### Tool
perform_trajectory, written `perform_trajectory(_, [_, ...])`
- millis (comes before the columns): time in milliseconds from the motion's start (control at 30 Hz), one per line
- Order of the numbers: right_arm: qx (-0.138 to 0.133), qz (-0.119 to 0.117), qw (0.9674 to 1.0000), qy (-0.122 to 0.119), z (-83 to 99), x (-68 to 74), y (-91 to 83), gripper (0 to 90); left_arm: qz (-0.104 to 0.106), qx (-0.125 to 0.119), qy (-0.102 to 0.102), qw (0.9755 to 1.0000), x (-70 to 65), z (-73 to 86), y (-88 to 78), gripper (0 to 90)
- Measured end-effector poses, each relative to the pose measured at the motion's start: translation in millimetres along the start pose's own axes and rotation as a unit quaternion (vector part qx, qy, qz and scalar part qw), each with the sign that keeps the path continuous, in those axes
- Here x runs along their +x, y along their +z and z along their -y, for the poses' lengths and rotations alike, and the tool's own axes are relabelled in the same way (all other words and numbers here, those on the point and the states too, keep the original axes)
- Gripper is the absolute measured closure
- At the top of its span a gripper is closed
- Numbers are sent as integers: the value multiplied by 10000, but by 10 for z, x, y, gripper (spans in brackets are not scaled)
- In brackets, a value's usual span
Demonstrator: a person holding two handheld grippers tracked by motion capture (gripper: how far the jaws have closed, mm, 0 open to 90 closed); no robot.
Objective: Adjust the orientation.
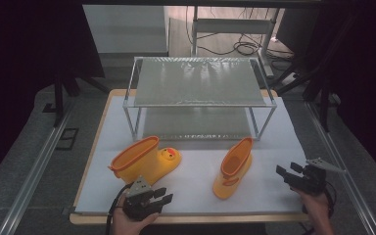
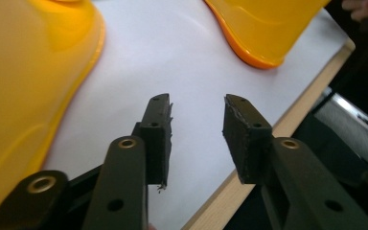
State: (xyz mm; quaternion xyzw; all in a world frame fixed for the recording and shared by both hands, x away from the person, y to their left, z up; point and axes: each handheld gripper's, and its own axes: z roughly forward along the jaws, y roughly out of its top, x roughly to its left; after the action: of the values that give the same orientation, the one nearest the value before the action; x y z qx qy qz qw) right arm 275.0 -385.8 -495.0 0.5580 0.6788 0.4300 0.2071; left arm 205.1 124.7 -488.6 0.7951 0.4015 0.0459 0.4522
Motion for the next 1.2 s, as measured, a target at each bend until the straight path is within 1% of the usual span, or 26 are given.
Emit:
perform_trajectory(200, [-7,2,10000,24,7,-14,-4,311,90,156,115,9998,-28,-137,22,532])
perform_trajectory(400, [18,-1,10000,20,13,-20,-9,310,321,325,183,9988,-43,-266,60,514])
perform_trajectory(567, [18,2,10000,13,24,-28,-14,310,430,483,234,9976,-80,-380,127,510])
perform_trajectory(667, [21,16,10000,22,25,-33,-19,309,489,610,289,9965,-106,-460,156,508])
perform_trajectory(700, [28,13,10000,26,25,-32,-18,309,532,676,340,9957,-117,-495,164,505])
perform_trajectory(833, [42,-14,10000,10,30,-29,-9,310,705,775,351,9939,-135,-589,161,502])
perform_trajectory(1000, [45,-7,10000,9,21,-37,-3,309,775,862,348,9927,-133,-699,149,502])
perform_trajectory(1067, [44,-13,10000,5,16,-32,4,309,793,955,364,9916,-144,-741,145,501])
perform_trajectory(1133, [58,-27,10000,-2,17,-25,15,307,830,989,339,9911,-154,-774,150,500])
perform_trajectory(1167, [72,-23,10000,-3,19,-23,17,307,848,1037,364,9903,-154,-790,151,500])
perform_trajectory(1200, [73,-25,10000,-4,22,-22,18,307,878,1050,343,9900,-163,-812,161,500])
